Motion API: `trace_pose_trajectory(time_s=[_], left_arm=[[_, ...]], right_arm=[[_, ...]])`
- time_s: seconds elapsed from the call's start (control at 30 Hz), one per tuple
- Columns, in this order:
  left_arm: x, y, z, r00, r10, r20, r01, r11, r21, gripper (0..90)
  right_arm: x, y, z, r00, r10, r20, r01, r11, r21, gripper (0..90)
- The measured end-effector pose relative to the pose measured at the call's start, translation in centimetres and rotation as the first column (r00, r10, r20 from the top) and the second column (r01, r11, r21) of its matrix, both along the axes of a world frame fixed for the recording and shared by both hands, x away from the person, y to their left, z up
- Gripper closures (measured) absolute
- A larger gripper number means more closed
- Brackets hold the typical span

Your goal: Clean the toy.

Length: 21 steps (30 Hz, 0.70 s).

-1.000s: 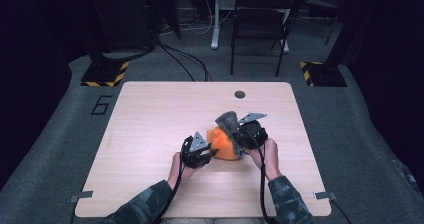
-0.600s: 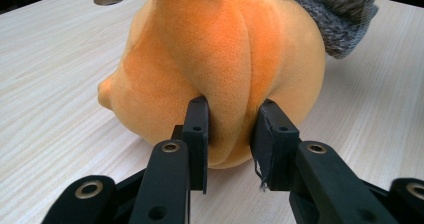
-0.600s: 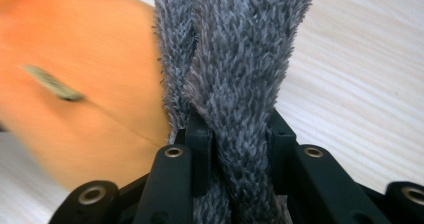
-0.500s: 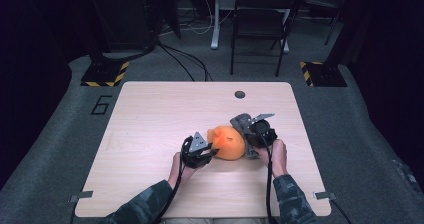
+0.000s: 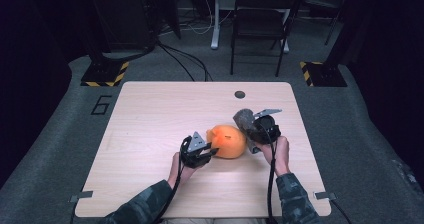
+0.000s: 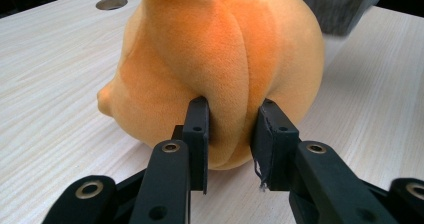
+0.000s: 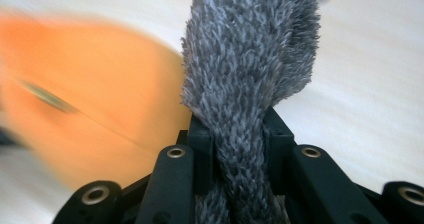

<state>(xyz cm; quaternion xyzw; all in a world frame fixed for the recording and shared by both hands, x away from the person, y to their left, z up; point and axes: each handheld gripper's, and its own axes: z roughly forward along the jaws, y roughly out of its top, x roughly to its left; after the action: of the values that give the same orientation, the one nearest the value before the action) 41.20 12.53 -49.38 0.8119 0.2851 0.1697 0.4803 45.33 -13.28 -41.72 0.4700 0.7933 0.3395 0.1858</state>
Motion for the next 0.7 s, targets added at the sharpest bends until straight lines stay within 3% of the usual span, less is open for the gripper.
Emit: trace_pose_trajectory(time_s=[0.13, 0.27, 0.4, 0.47, 0.5, 0.57, 0.7], left_arm=[[-0.2, -0.2, 0.1, 1.0, -0.001, 0.005, 0.001, 1.0, 0.007, 69.6], [-0.1, -0.3, 0.1, 1.0, -0.006, 0.006, 0.006, 1.0, 0.002, 69.7], [0.0, -0.1, -0.1, 1.0, 0.002, -0.005, -0.002, 0.9998, 0.02, 69.9], [0.0, -0.1, -0.1, 0.9999, 0.0, -0.014, 0.0, 0.9997, 0.023, 69.9], [0.0, -0.1, -0.1, 1.0, -0.001, -0.008, 0.001, 0.9997, 0.023, 69.9], [0.1, -0.1, 0.0, 1.0, -0.001, -0.008, 0.002, 0.9998, 0.022, 69.9], [0.2, 0.0, -0.1, 1.0, -0.002, -0.008, 0.002, 0.9998, 0.019, 69.9]], right_arm=[[-1.6, 1.6, 2.3, 0.9937, 0.097, 0.057, -0.102, 0.9903, 0.094, 72.7], [-2.7, 3.9, 2.9, 0.9811, 0.182, 0.066, -0.189, 0.9738, 0.127, 72.6], [-2.3, 5.1, 1.2, 0.981, 0.192, 0.032, -0.193, 0.9795, 0.057, 72.4], [-1.9, 5.1, 0.3, 0.9823, 0.183, 0.038, -0.184, 0.9827, 0.02, 72.3], [-1.9, 5.0, 0.3, 0.9844, 0.175, 0.022, -0.175, 0.9839, 0.036, 72.3], [-1.9, 4.9, 0.4, 0.988, 0.149, 0.039, -0.149, 0.9888, -0.01, 72.3], [-1.5, 4.0, 0.1, 0.9905, 0.134, 0.03, -0.133, 0.9907, -0.026, 72.2]])
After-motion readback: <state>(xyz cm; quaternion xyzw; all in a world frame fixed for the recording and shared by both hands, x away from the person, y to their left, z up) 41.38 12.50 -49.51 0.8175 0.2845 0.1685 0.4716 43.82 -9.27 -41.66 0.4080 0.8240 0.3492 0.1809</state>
